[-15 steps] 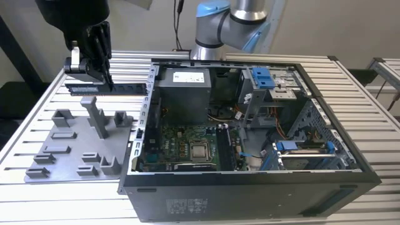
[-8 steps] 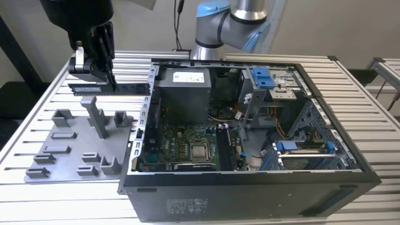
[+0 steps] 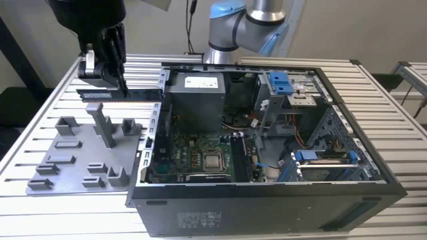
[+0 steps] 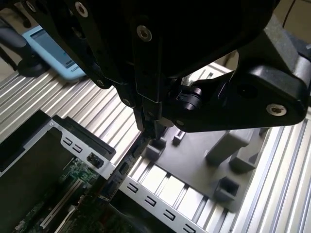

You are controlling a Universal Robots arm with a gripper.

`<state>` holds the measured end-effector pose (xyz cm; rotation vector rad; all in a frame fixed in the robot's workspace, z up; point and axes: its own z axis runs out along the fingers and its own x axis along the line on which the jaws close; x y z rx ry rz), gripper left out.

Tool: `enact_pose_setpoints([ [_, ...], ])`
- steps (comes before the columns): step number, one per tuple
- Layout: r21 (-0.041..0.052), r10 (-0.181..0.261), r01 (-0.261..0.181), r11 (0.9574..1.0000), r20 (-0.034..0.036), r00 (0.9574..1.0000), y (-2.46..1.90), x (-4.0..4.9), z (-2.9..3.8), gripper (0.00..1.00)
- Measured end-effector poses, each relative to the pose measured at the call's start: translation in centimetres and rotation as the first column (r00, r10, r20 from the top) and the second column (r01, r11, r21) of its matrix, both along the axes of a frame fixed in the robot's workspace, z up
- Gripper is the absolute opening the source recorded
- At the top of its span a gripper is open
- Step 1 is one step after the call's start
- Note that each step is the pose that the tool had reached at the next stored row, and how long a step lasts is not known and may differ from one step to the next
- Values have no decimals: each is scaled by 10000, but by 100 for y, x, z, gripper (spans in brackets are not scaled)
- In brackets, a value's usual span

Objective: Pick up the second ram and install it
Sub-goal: 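Pick up the second ram and move it above second insertion slot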

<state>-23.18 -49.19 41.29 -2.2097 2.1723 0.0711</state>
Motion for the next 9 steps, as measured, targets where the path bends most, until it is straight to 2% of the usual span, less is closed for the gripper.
enact_pose_setpoints([
  [9, -1, 0, 0, 10000, 0, 10000, 0, 60, 0, 14],
])
